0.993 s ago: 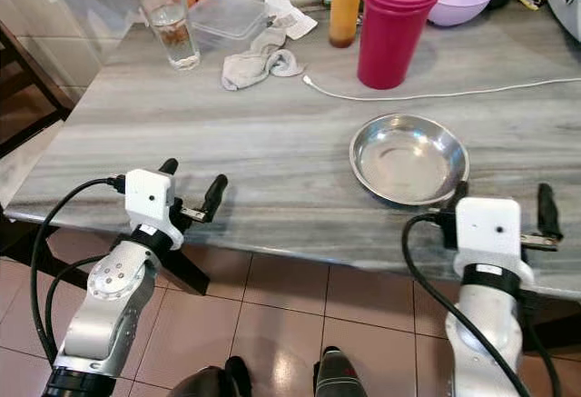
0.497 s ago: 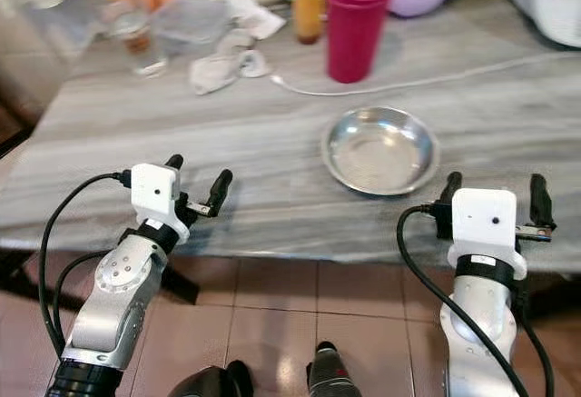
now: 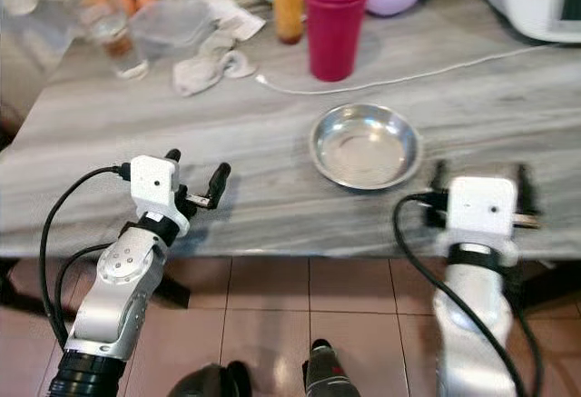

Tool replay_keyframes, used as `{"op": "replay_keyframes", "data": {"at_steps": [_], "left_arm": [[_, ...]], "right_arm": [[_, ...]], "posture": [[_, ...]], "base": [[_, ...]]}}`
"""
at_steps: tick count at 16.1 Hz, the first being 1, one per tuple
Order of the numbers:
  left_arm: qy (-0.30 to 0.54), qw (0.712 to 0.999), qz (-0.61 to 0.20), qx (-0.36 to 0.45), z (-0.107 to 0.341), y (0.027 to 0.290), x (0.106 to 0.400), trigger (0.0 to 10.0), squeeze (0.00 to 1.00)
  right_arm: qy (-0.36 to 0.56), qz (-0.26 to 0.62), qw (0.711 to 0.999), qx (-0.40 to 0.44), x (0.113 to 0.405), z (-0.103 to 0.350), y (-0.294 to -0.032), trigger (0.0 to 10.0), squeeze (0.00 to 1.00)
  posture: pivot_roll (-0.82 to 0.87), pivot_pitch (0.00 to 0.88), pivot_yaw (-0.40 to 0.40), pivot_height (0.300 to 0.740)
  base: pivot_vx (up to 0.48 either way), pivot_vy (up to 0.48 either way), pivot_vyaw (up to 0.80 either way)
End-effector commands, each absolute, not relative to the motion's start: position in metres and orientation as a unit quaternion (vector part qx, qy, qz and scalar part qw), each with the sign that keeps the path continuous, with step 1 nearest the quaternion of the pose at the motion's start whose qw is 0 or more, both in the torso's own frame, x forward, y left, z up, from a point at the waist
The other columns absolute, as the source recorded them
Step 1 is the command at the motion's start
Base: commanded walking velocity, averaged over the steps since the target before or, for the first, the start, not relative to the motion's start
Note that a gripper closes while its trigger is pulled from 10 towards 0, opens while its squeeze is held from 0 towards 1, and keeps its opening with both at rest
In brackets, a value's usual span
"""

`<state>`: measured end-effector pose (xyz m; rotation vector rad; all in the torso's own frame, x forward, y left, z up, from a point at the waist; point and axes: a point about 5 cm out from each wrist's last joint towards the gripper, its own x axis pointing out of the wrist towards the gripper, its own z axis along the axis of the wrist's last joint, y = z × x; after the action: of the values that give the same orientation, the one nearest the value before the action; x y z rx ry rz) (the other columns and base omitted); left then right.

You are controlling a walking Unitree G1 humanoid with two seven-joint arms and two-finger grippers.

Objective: Setting the table

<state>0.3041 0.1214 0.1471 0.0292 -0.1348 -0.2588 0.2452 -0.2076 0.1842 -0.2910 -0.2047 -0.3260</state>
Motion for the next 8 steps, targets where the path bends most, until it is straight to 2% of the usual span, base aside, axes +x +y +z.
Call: {"op": "replay_keyframes", "data": {"at_steps": [1,3,7,8], "left_arm": [[-0.066,0.991,-0.112,0.023,0.145,0.128,0.302,10.0,0.0],[-0.068,0.993,-0.095,0.022,0.145,0.13,0.302,10.0,0.0],[-0.064,0.993,-0.102,0.019,0.144,0.126,0.304,10.0,0.0],[-0.066,0.991,-0.117,0.027,0.144,0.122,0.306,10.0,0.0]], "right_arm": [[-0.09,-0.139,0.98,-0.11,0.248,0.178,-0.201,10.0,0.0],[-0.08,-0.097,0.988,-0.084,0.258,0.174,-0.188,10.0,0.0],[-0.079,-0.092,0.991,-0.057,0.261,0.169,-0.187,10.0,0.0],[-0.089,-0.081,0.993,-0.015,0.26,0.165,-0.185,10.0,0.0]], "posture": [[-0.29,0.193,0.08,0.74],[-0.28,0.18,0.082,0.74],[-0.28,0.155,0.096,0.74],[-0.29,0.152,0.097,0.74]], "base": [[-0.345,0.0,0.0],[-0.405,0.0,0.0],[-0.404,0.0,0.0],[-0.398,0.0,0.0]]}}
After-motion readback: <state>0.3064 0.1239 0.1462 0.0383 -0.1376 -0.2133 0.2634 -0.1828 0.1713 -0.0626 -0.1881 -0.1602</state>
